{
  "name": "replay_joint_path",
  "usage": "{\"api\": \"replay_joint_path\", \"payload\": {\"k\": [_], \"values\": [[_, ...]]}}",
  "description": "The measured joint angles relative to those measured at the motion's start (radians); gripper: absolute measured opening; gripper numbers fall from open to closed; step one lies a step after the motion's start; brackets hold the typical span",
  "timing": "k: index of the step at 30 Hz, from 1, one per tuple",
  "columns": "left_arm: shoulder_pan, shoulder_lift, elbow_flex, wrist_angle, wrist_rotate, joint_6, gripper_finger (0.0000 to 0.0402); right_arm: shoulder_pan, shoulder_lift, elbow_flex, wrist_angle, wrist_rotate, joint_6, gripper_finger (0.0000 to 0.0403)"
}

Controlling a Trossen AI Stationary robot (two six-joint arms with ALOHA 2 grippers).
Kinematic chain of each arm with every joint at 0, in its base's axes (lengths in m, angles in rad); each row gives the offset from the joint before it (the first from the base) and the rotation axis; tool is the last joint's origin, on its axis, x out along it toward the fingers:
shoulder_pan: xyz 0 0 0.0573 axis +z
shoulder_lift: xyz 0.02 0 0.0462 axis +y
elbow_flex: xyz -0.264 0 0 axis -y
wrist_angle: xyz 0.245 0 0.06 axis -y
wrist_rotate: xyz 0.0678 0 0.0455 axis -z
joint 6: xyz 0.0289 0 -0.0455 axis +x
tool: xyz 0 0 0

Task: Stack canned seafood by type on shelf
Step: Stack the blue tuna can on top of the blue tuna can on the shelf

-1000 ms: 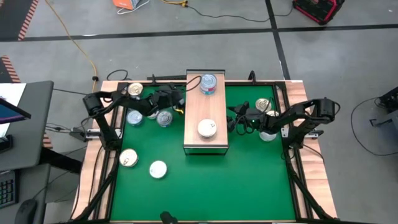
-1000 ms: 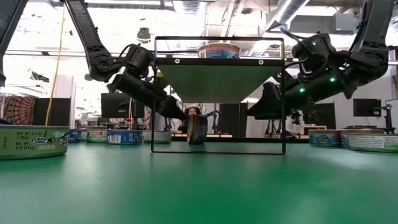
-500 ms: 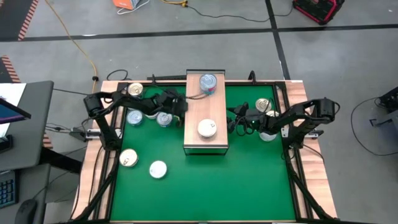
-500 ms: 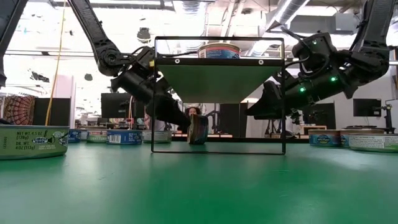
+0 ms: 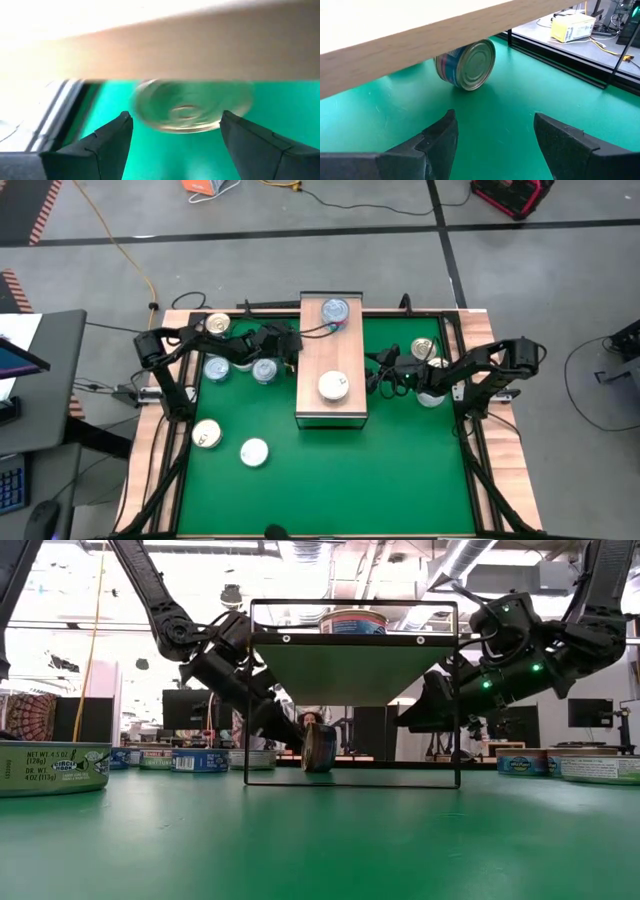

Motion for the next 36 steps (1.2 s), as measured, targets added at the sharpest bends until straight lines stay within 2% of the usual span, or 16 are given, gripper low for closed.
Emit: {"api": "replay_joint_path", "payload": {"k": [11,18,26,31,36], "values": [[0.052,0.003,-0.002,0.037,-0.083,-0.086,0.0288,0.000,0.000,0.000,0.007,0.000,0.000,0.0285],[0.057,0.003,-0.009,0.015,-0.042,-0.107,0.0288,0.014,0.000,0.000,0.020,0.000,0.003,0.0285],[0.068,0.002,-0.128,0.289,0.000,-0.156,0.0288,0.035,0.000,0.000,0.020,0.000,-0.005,0.0285],[0.060,0.004,-0.121,0.300,-0.007,-0.149,0.0288,0.030,0.000,0.000,0.036,-0.001,-0.013,0.0285],[0.046,0.075,-0.086,0.302,-0.022,-0.166,0.0288,0.030,0.000,0.000,0.049,-0.001,-0.020,0.0285]]}}
